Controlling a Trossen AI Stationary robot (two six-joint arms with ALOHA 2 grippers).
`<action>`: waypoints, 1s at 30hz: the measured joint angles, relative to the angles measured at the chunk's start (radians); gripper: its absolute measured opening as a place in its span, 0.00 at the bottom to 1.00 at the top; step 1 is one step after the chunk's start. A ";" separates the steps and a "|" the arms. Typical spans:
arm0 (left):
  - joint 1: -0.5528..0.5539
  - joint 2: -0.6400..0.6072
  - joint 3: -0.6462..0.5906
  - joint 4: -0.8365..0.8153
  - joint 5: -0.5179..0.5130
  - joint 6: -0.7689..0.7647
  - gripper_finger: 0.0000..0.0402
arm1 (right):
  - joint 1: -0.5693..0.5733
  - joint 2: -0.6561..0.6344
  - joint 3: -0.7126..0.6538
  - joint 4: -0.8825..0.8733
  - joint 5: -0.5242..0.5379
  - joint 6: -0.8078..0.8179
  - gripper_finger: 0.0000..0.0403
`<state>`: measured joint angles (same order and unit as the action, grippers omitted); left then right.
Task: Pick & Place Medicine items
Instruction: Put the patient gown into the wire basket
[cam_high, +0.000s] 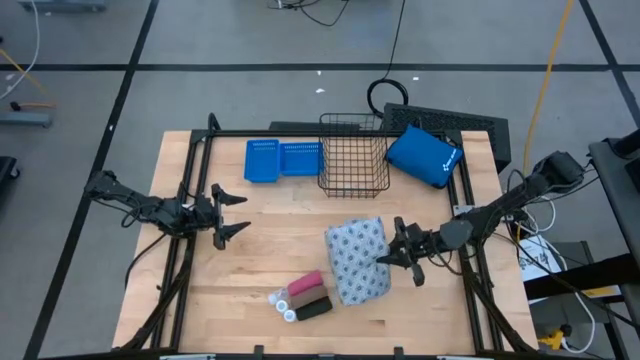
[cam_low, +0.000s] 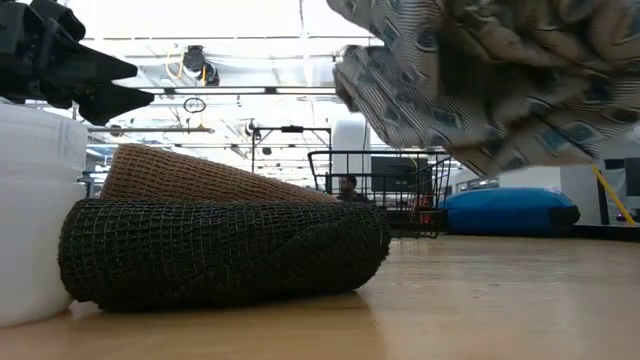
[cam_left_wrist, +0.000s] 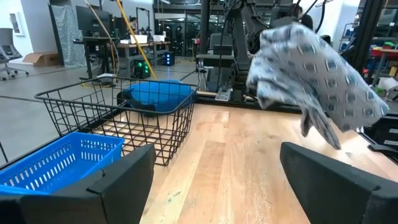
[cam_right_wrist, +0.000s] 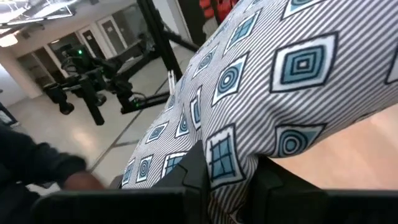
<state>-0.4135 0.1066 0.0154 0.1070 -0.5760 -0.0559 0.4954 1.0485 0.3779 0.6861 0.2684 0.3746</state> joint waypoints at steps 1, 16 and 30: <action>0.000 0.000 0.000 0.000 0.000 0.000 0.88 | -0.007 -0.007 0.000 0.012 0.001 -0.024 0.10; 0.000 0.000 0.000 0.000 0.001 -0.001 0.87 | -0.131 -0.012 0.002 0.118 -0.008 -0.176 0.10; 0.000 0.000 0.000 0.000 0.001 -0.001 0.87 | -0.212 -0.012 0.002 0.141 -0.007 -0.237 0.10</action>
<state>-0.4137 0.1066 0.0154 0.1074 -0.5753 -0.0570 0.2832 1.0367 0.3794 0.8269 0.2611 0.1372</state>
